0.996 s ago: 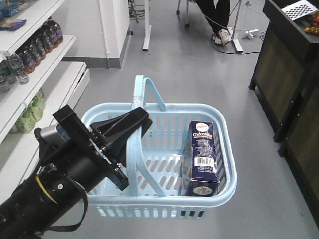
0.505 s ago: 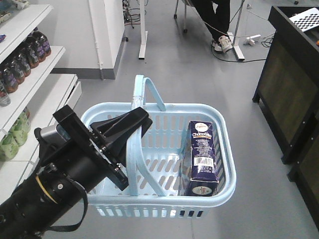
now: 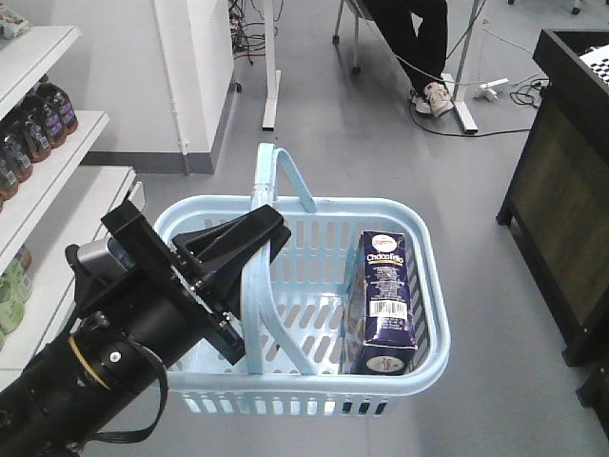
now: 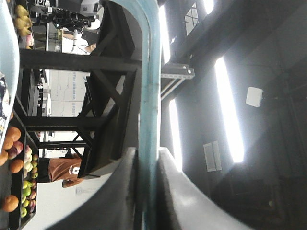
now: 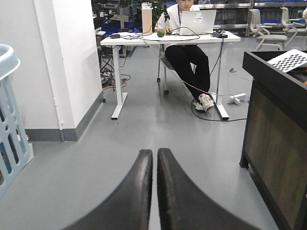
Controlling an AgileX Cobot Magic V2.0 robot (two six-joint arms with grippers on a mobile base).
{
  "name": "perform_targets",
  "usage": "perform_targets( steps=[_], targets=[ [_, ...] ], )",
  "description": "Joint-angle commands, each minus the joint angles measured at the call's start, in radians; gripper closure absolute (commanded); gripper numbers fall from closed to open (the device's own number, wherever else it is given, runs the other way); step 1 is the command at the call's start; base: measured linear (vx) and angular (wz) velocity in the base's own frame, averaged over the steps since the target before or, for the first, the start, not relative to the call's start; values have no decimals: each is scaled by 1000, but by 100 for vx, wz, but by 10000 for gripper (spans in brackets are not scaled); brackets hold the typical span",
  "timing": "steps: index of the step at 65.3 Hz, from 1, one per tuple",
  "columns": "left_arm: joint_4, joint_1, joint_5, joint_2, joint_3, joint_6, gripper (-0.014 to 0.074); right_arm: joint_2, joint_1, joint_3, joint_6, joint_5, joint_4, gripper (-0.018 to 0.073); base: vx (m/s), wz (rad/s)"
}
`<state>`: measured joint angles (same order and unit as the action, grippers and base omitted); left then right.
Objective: Left arm holds basket, right arm returns cookies
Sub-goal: 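Drive the base across the room holding the basket in the left gripper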
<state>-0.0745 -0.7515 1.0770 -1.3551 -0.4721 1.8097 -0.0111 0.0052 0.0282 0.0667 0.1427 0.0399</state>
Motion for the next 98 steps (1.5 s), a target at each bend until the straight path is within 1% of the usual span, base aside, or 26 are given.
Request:
perform_targets(
  steps=[1, 73, 98],
  targets=[
    [14, -5, 138, 34, -30, 0, 596, -9, -5, 18, -9, -76, 3, 566, 42, 2],
    [14, -5, 137, 34, -30, 0, 596, -9, -5, 18, -9, -76, 3, 566, 39, 5],
    [15, -5, 137, 34, -30, 0, 596, -9, -5, 18, -9, -76, 3, 566, 31, 23]
  ],
)
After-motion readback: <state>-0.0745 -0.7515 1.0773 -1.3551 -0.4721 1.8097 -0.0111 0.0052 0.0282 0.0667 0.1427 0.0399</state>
